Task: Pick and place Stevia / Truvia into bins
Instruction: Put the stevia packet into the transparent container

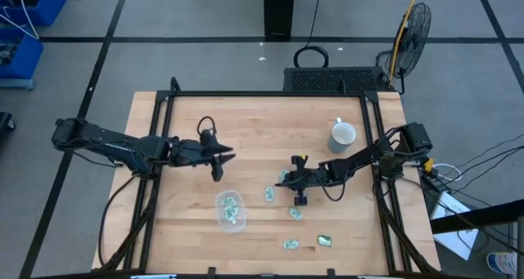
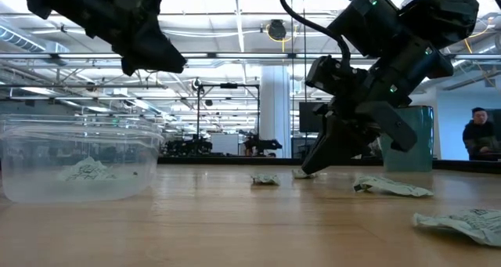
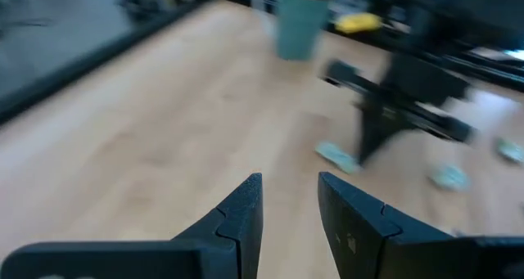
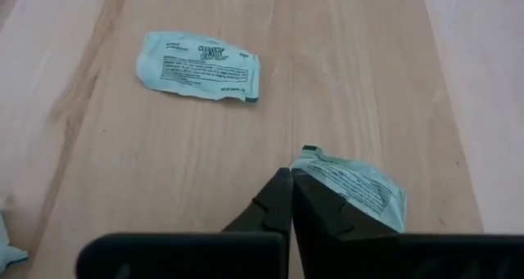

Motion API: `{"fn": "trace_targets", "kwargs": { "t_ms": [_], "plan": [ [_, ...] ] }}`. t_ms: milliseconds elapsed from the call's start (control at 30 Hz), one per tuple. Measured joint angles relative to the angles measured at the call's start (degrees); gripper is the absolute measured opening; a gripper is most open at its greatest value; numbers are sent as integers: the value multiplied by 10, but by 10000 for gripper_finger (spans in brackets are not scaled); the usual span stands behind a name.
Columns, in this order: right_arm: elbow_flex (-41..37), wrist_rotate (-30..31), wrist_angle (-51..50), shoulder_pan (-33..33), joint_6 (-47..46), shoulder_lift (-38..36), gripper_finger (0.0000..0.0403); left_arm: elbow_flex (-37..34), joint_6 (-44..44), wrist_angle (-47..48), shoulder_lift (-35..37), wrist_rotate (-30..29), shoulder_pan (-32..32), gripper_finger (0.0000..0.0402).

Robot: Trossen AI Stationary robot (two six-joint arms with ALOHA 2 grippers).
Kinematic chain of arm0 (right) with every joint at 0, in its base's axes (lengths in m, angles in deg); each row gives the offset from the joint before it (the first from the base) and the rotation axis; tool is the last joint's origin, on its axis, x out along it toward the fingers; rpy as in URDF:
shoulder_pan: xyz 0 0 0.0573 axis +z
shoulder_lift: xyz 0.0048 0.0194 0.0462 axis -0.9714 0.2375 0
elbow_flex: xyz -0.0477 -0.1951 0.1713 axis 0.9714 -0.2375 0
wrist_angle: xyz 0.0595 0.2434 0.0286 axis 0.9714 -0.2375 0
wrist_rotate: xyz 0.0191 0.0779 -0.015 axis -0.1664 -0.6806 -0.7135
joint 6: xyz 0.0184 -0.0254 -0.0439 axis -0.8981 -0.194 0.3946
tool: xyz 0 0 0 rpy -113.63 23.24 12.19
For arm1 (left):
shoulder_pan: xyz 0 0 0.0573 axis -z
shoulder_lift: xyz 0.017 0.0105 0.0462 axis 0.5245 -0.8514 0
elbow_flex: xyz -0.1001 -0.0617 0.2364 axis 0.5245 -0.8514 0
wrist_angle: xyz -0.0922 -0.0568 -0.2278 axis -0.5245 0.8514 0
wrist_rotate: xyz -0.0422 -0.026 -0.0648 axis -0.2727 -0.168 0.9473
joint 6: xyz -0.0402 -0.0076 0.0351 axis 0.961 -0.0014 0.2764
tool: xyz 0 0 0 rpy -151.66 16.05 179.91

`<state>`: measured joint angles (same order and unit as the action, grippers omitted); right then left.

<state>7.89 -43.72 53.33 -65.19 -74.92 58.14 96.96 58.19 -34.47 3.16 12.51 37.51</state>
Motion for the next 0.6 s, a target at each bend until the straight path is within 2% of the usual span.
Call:
{"fn": "trace_targets", "kwargs": {
  "t_ms": [100,333,433,533,600],
  "plan": [
    [2,2,1,0,12,0,1,0,-26,-31,-20,31,8,124],
    [30,2,4,13,28,0,0,0,-113,-196,-136,28,25,124],
    [37,3,4,19,37,0,0,0,-156,-234,-186,28,29,124],
    [39,9,4,22,40,0,0,0,-143,-272,-218,24,29,124],
    [39,43,4,22,28,0,0,0,-125,-311,-236,24,31,124]
  ]
}}
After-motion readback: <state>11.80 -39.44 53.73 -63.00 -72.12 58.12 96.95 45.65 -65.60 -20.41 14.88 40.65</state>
